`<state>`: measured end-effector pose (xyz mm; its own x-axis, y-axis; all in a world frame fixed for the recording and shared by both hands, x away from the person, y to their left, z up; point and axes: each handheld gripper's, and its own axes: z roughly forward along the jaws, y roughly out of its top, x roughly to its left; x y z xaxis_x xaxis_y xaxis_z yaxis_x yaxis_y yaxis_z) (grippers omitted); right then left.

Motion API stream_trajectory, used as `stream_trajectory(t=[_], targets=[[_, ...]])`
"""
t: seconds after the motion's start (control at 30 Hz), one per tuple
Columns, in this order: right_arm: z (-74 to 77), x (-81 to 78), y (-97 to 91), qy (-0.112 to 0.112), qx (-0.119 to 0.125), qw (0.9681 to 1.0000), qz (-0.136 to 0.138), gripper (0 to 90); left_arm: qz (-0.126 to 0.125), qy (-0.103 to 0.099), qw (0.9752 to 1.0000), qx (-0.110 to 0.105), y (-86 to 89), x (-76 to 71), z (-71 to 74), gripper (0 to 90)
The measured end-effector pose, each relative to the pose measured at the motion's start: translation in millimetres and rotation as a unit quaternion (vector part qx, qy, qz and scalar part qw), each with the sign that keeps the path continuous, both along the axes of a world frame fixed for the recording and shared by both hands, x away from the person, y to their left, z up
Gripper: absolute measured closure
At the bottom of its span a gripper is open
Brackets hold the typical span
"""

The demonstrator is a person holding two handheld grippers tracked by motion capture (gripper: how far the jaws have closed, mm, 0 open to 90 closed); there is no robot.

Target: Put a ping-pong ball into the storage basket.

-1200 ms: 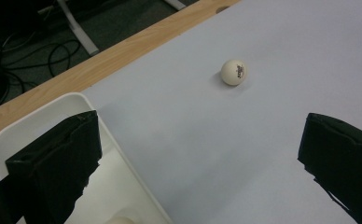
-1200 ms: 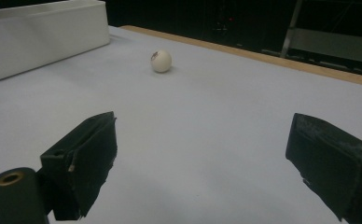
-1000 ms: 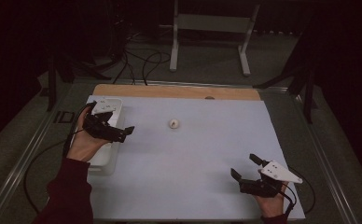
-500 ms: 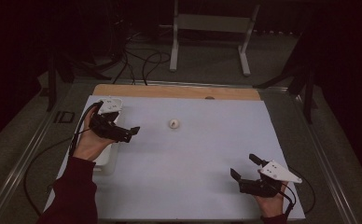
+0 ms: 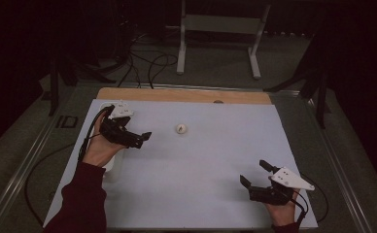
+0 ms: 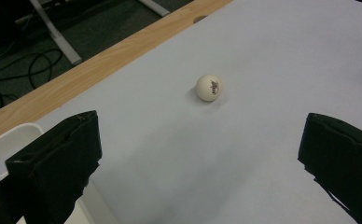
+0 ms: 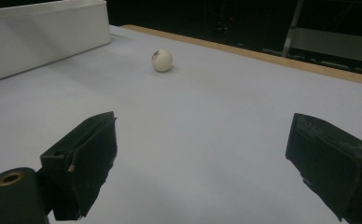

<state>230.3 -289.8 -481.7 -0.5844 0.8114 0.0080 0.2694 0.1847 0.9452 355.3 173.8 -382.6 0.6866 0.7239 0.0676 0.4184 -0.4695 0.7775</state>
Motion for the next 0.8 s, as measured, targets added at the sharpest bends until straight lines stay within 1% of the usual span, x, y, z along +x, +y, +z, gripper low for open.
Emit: stream_trajectory(t=[0.23, 0.4, 0.8], targets=[[0.1, 0.0, -0.4, 0.000, 0.000, 1.0000, -0.001, 8.5, -0.004, 0.000, 1.0000, -0.001, -6.1, 0.9, -0.2, 0.3], [0.2, -0.1, -0.6, 0.000, 0.000, 1.0000, -0.001, 8.5, -0.006, 0.000, 1.0000, 0.004, -11.1, 1.6, -1.6, 0.3], [0.3, -0.2, -0.6, 0.000, 0.000, 1.0000, 0.000, 8.5, -0.014, 0.000, 0.9999, 0.003, -19.1, 3.5, -3.2, 0.3]])
